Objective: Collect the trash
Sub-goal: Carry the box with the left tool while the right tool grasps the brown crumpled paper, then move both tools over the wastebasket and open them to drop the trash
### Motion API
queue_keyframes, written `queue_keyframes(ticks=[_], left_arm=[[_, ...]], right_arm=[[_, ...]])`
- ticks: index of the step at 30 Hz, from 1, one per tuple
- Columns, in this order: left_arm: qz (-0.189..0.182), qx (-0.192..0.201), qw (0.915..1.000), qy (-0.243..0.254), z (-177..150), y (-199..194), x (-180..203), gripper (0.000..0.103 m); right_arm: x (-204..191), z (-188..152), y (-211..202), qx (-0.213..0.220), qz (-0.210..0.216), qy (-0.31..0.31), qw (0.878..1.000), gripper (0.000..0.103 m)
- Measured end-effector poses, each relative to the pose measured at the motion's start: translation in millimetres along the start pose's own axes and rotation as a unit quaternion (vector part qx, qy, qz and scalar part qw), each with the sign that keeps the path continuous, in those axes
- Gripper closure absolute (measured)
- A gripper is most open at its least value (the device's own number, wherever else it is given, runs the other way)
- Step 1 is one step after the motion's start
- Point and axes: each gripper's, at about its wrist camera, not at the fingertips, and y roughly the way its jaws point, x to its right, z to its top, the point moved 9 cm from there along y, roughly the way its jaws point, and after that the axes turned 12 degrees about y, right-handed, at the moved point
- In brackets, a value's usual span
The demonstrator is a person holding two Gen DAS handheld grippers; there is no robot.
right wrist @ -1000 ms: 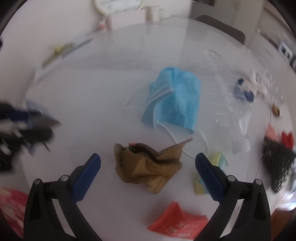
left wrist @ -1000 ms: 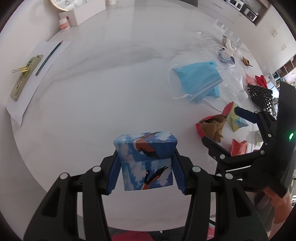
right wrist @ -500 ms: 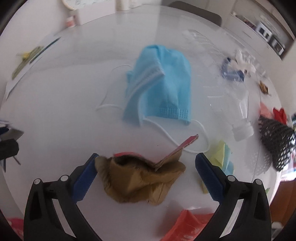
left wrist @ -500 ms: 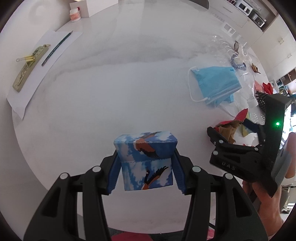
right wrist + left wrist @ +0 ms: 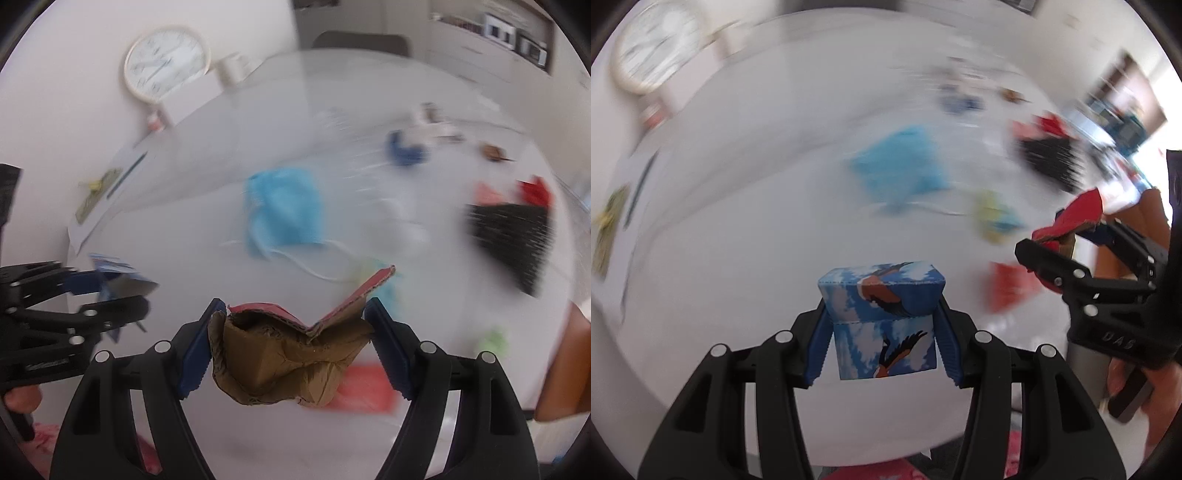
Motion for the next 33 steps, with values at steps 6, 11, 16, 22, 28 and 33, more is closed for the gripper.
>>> queue_keyframes(ticks=[6, 11, 16, 22, 28, 33], left_arm=[[-0.080, 0.015, 0.9893, 0.121, 27, -4, 114, 0.054], [-0.143, -0.013, 0.9726, 0.183, 34, 21, 223, 0.054], [-0.162, -0.060, 0.9625, 0.209, 32, 70, 318, 0.054], [-0.138, -0.093, 0.9650, 0.203, 29, 121, 374, 0.038], [-0.084, -0.085, 0.9772, 0.175, 38, 115, 371, 0.023], [-0.044, -0.053, 0.9920, 0.106, 48, 79, 324, 0.017]], right_arm=[[113, -29, -69, 0.032, -0.067, 0.067, 0.995, 0.025], [216, -58, -96, 0.033, -0.100, 0.122, 0.987, 0.025], [290, -77, -110, 0.017, -0.105, 0.117, 0.987, 0.025], [335, -87, -111, 0.000, -0.076, 0.101, 0.992, 0.024], [328, -90, -99, -0.022, -0.024, 0.064, 0.997, 0.023], [295, -95, -76, -0.045, 0.023, 0.026, 0.998, 0.023]])
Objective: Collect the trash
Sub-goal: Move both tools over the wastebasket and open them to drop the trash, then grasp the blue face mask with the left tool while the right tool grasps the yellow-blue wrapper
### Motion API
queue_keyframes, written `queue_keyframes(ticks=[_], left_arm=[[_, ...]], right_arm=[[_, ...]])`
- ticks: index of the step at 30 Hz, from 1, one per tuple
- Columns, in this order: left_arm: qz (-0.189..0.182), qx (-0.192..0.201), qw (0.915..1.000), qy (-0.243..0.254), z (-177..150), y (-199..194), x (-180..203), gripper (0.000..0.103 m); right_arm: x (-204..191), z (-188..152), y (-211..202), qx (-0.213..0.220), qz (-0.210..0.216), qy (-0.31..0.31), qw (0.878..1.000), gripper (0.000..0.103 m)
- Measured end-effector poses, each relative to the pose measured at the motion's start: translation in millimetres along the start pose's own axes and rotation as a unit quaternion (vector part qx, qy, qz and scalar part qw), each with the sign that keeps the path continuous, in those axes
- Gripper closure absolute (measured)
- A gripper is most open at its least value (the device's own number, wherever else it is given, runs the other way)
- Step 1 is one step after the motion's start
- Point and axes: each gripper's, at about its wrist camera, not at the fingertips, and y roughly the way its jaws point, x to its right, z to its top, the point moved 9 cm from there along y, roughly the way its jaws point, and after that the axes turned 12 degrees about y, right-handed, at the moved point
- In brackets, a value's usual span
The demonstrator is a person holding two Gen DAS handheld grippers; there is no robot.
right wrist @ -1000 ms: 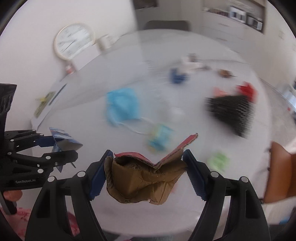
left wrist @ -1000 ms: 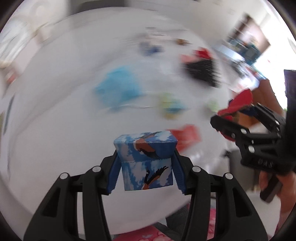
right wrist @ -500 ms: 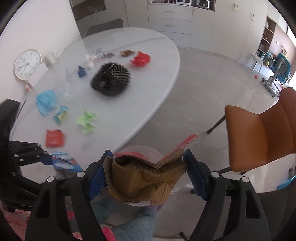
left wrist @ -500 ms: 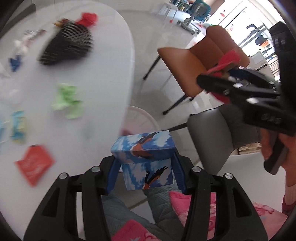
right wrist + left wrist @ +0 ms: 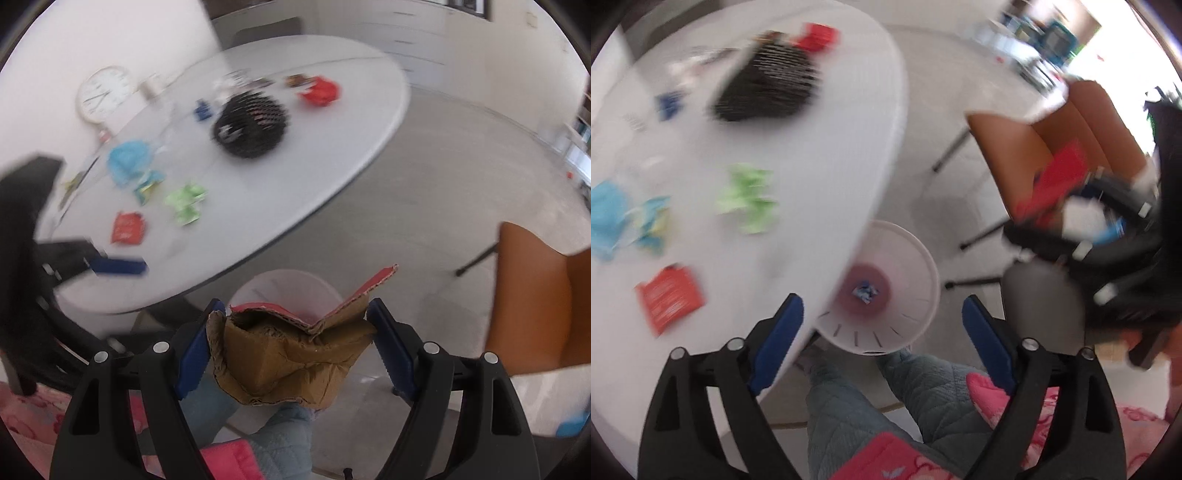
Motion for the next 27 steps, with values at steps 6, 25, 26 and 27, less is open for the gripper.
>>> queue_keyframes(ticks=[6, 25, 26, 27], left_arm=[[0.068, 0.039, 0.9923, -0.096, -20, -53, -72, 0.012], [0.102, 0.085, 0.9739, -0.184, -56, -94, -255, 0.009], [0.105, 0.082, 0.9732, -0.187, -56, -91, -264, 0.009], [0.107, 0.078, 0.9726, -0.191, -56, -88, -274, 0.009]], right_arm=[[-35, -22, 51, -0.042, 0.007, -0.048, 0.998, 0.014], [-126, 57, 41, 0.000, -0.051, 0.013, 0.999, 0.002], [-133, 63, 41, 0.005, -0.051, 0.012, 0.999, 0.002], [-144, 71, 42, 0.010, -0.050, 0.012, 0.999, 0.002]])
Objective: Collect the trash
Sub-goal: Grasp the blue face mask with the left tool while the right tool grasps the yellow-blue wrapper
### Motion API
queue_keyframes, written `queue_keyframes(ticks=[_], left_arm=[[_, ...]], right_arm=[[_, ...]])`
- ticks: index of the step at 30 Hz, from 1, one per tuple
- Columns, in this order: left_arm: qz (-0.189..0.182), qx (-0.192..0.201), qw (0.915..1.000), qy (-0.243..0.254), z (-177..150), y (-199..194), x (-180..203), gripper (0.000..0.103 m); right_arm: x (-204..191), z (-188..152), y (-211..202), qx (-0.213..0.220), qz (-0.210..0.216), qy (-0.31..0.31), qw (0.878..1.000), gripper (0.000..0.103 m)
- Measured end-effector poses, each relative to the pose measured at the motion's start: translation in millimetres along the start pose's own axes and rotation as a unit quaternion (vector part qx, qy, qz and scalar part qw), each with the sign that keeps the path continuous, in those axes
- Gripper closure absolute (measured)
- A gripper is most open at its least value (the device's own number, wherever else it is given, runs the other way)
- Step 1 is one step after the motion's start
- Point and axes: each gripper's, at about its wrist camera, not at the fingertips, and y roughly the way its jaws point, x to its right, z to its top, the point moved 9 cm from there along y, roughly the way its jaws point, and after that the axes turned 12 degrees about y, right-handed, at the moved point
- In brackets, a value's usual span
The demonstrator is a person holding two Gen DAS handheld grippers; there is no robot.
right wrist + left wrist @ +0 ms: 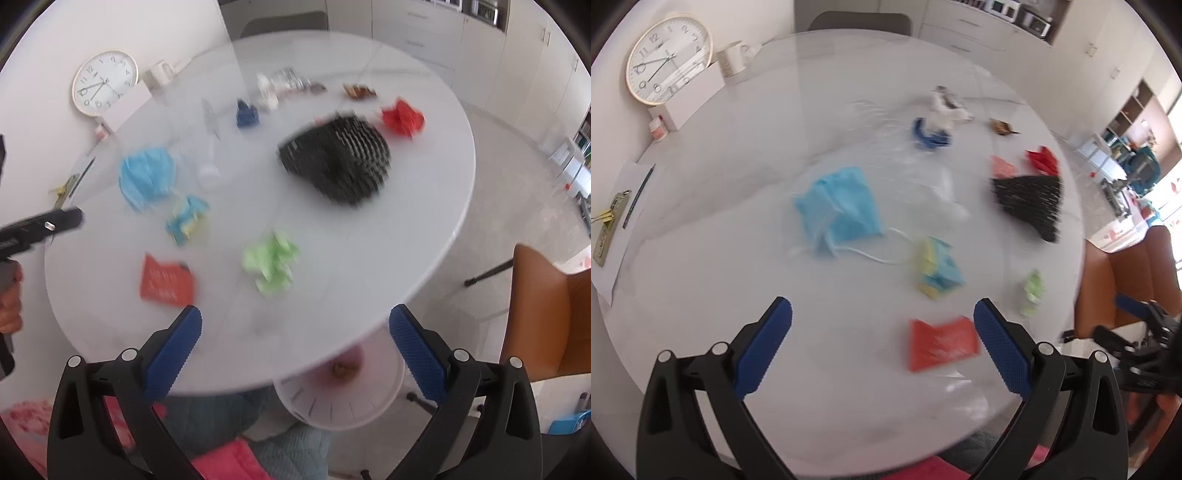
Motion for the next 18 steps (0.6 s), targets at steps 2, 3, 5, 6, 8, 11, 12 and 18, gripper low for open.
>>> queue_keyframes(ticks=[2, 3, 5, 6, 8, 11, 12, 18], left_arm=[[0.003, -0.009, 0.9999, -0.006, 8, 14, -16, 0.009], [0.000, -0.010, 0.9999, -0.008, 13, 20, -23, 0.009], [0.001, -0.010, 0.9999, -0.002, 20, 29, -29, 0.009], [0.003, -0.013, 0.9999, 0.007, 26, 36, -33, 0.009], [0.000, -0.014, 0.9997, 0.019, 33, 45, -36, 0.009], [0.001, -0.017, 0.9992, 0.036, 42, 57, -40, 0.009], [0.001, -0.018, 0.9990, 0.040, 44, 61, -42, 0.009], [-0.011, -0.029, 0.9977, 0.061, 53, 81, -46, 0.009]], right_arm=[[-16, 10, 4, 0.008, -0.001, 0.000, 1.000, 0.002], [-22, 14, 7, 0.010, -0.004, 0.000, 1.000, 0.002], [-34, 23, 11, 0.012, -0.009, 0.003, 1.000, 0.002], [-41, 27, 14, 0.012, -0.008, 0.006, 1.000, 0.002], [-49, 31, 19, 0.011, -0.007, 0.010, 1.000, 0.002], [-59, 33, 28, 0.007, -0.015, 0.013, 1.000, 0.002], [-62, 33, 30, 0.005, -0.016, 0.014, 1.000, 0.002], [-75, 29, 45, -0.014, -0.016, 0.024, 0.999, 0.002]])
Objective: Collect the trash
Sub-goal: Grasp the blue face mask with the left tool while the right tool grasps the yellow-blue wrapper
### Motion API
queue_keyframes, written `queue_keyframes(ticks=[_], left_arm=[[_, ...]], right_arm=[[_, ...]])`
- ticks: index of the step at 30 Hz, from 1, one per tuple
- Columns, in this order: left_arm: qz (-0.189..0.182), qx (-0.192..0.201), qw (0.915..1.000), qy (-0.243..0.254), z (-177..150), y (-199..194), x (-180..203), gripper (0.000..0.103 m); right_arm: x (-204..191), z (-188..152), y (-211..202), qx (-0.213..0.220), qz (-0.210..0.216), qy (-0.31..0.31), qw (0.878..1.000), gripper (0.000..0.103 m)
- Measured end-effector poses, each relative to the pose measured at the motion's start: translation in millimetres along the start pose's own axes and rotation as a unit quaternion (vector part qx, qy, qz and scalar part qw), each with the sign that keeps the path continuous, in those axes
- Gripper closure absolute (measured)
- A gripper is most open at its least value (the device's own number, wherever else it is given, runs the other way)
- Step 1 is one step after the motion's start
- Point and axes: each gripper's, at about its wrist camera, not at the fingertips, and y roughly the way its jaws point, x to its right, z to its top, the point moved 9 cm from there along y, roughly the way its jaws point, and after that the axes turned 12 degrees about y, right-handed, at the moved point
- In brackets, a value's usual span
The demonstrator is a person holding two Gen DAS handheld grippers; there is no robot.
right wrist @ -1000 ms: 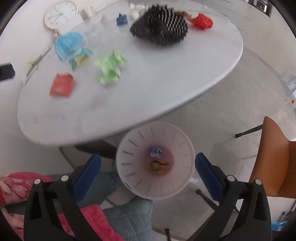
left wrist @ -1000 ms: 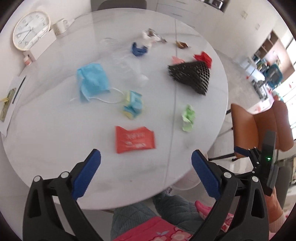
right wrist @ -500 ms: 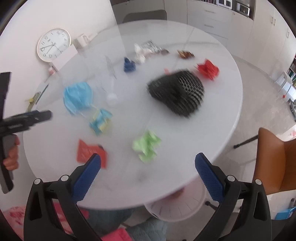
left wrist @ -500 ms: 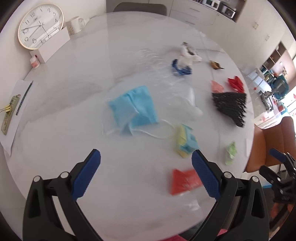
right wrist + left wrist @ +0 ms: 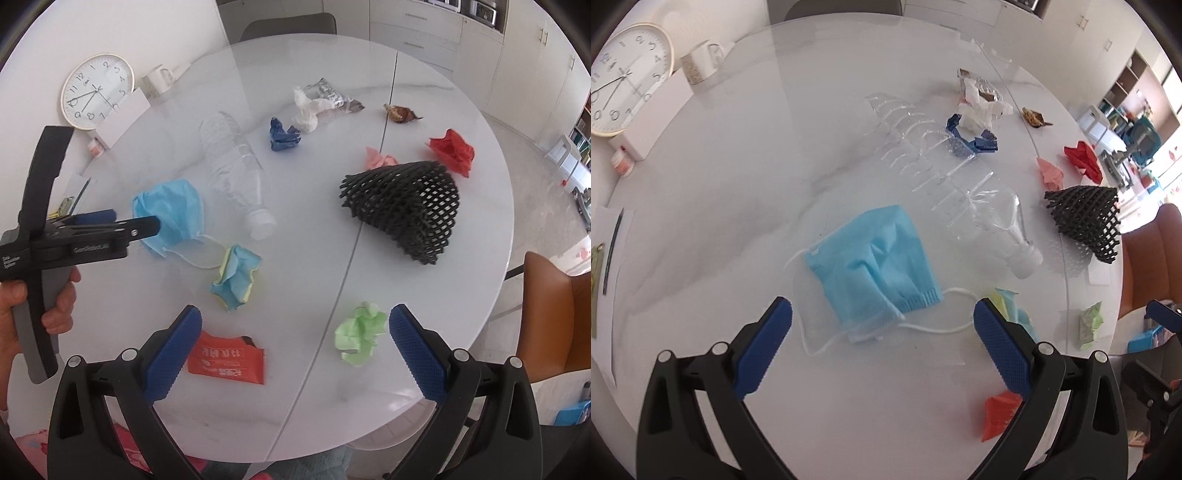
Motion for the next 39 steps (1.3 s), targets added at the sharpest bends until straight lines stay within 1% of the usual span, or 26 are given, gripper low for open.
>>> queue_keyframes(ticks=[6, 8, 9, 10, 11, 13, 14, 15, 16, 17, 18, 19, 24, 29, 33, 34, 35, 36, 38, 39], left_arm=[[-0.003, -0.018, 0.9998, 0.012, 3, 22, -6, 0.009], [-0.002, -0.020, 0.9997, 0.016, 4, 26, -9, 0.011], [0.000, -0.025, 0.9995, 0.020, 4, 29, -9, 0.015], [-0.001, -0.029, 0.9993, 0.023, 4, 32, -9, 0.021], [-0.002, -0.034, 0.9991, 0.026, 4, 35, -9, 0.024], [-0.005, -0.045, 0.9985, 0.031, 4, 42, -10, 0.039], [-0.006, -0.048, 0.9983, 0.033, 4, 44, -10, 0.043], [-0.007, -0.052, 0.9980, 0.035, 4, 47, -10, 0.051], [-0.007, -0.055, 0.9978, 0.037, 4, 49, -10, 0.061], [-0.004, -0.057, 0.9975, 0.040, 4, 50, -11, 0.067], [-0.003, -0.058, 0.9975, 0.041, 4, 50, -12, 0.075], [-0.002, -0.058, 0.9975, 0.041, 4, 50, -12, 0.078], [-0.007, -0.049, 0.9983, 0.032, 6, 42, -16, 0.081], [-0.001, -0.036, 0.9989, 0.031, 0, 24, -21, 0.081], [-0.009, -0.030, 0.9994, 0.016, -8, 13, -23, 0.081], [-0.010, -0.029, 0.9994, 0.013, -9, 10, -24, 0.081], [-0.012, -0.029, 0.9994, 0.011, -11, 8, -24, 0.081], [-0.014, -0.028, 0.9995, 0.009, -13, 6, -24, 0.081], [-0.018, -0.027, 0.9995, 0.005, -16, 3, -26, 0.081], [-0.019, -0.027, 0.9995, 0.004, -17, 2, -26, 0.081]], right_arm=[[-14, -3, 21, -0.022, -0.005, 0.003, 1.000, 0.002], [-18, -2, 30, -0.028, -0.004, 0.004, 1.000, 0.002], [-21, -2, 34, -0.030, -0.006, 0.004, 1.000, 0.002], [-24, -2, 41, -0.034, -0.006, 0.006, 0.999, 0.002], [-27, -1, 46, -0.037, -0.006, 0.007, 0.999, 0.002], [-31, 0, 55, -0.042, -0.007, 0.008, 0.999, 0.002], [-33, 0, 60, -0.043, -0.009, 0.009, 0.999, 0.002], [-35, 0, 65, -0.046, -0.012, 0.012, 0.999, 0.002], [-35, 0, 68, -0.047, -0.012, 0.014, 0.999, 0.002], [-37, 0, 72, -0.050, -0.011, 0.019, 0.999, 0.002], [-37, 0, 75, -0.051, -0.012, 0.023, 0.998, 0.002], [-38, 0, 79, -0.053, -0.016, 0.030, 0.998, 0.002], [-44, -2, 92, -0.063, -0.019, 0.038, 0.997, 0.002], [-52, -5, 103, -0.069, -0.031, 0.025, 0.997, 0.002], [-59, -7, 110, -0.075, -0.032, 0.017, 0.997, 0.002], [-60, -7, 110, -0.075, -0.032, 0.015, 0.997, 0.006], [-61, -7, 111, -0.076, -0.032, 0.011, 0.997, 0.017], [-62, -8, 113, -0.078, -0.031, 0.009, 0.996, 0.022], [-64, -10, 115, -0.085, -0.031, 0.004, 0.996, 0.040], [-65, -10, 115, -0.084, -0.034, 0.000, 0.996, 0.046]])
